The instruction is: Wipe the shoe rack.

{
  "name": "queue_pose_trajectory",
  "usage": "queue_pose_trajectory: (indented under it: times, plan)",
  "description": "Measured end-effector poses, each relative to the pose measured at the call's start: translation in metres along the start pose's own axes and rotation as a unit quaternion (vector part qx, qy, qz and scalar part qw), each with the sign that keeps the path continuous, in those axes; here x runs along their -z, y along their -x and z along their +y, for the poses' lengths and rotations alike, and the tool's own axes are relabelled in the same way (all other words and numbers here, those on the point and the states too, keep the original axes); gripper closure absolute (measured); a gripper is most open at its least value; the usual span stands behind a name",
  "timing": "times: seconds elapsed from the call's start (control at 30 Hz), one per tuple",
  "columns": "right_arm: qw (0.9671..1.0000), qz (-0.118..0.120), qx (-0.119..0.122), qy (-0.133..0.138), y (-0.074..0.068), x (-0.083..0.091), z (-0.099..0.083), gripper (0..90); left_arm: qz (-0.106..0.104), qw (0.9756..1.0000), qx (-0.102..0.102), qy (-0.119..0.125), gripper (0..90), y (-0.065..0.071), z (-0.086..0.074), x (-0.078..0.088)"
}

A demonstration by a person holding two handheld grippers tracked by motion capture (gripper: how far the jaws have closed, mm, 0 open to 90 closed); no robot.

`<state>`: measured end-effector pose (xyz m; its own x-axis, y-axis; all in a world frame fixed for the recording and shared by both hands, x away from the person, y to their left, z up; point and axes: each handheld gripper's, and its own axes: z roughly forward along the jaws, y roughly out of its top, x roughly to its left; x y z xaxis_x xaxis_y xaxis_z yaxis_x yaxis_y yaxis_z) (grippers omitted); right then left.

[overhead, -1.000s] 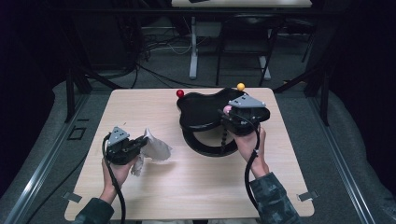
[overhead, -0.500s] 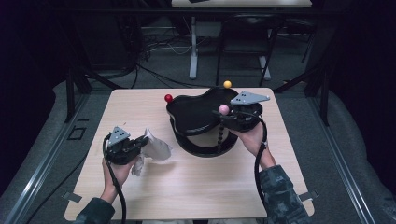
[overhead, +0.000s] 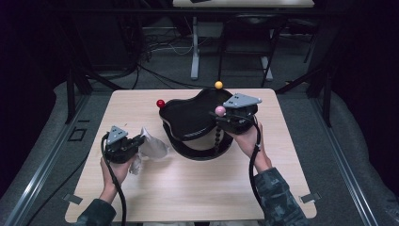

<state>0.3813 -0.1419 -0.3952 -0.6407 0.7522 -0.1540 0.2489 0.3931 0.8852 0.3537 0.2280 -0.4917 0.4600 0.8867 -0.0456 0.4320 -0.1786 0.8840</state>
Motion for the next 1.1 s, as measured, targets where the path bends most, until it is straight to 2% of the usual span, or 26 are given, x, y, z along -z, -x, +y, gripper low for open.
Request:
queue_pose_trajectory:
  times: [0.03, 0.1, 0.2, 0.33, 0.5, 0.57, 0.6, 0.73, 0.97, 1.1]
  plan:
    - [1.0000, 0.000, 0.000, 0.000, 0.000, 0.000, 0.000, 57.2, 0.000, 1.0000, 0.000, 0.000, 83.3, 0.000, 0.000, 0.000]
    - [0.9994, -0.033, -0.002, -0.008, -0.002, 0.002, 0.002, 49.2, 0.003, 1.0000, -0.002, 0.002, 83.4, -0.002, 0.004, -0.003]
    - [0.9992, -0.036, -0.013, -0.009, -0.002, 0.002, 0.000, 59.5, 0.010, 0.9999, -0.001, 0.006, 83.4, -0.004, 0.013, -0.014]
    - [0.9994, -0.033, -0.013, -0.006, -0.001, 0.001, -0.001, 59.8, 0.012, 0.9999, -0.004, 0.002, 83.4, -0.004, 0.020, -0.025]
    - [0.9996, -0.023, -0.014, -0.010, 0.001, -0.002, 0.001, 59.8, 0.021, 0.9996, -0.017, -0.013, 83.4, -0.002, 0.035, -0.048]
    - [0.9996, -0.021, -0.014, -0.012, 0.001, -0.002, 0.001, 59.8, 0.023, 0.9995, -0.014, -0.015, 83.4, -0.002, 0.037, -0.052]
    - [0.9996, -0.022, -0.015, -0.012, 0.001, -0.002, 0.002, 59.8, 0.028, 0.9993, -0.016, -0.019, 83.5, -0.003, 0.041, -0.059]
    - [0.9994, -0.029, -0.016, -0.014, 0.000, -0.003, 0.002, 59.8, 0.035, 0.9989, -0.019, -0.027, 83.4, -0.005, 0.046, -0.069]
    - [0.9991, -0.037, -0.016, -0.017, -0.002, -0.004, 0.003, 59.8, 0.041, 0.9981, -0.011, -0.044, 83.5, -0.010, 0.054, -0.089]
    - [0.9990, -0.036, -0.018, -0.018, -0.003, -0.004, 0.003, 59.8, 0.037, 0.9983, 0.009, -0.044, 83.6, -0.013, 0.054, -0.098]
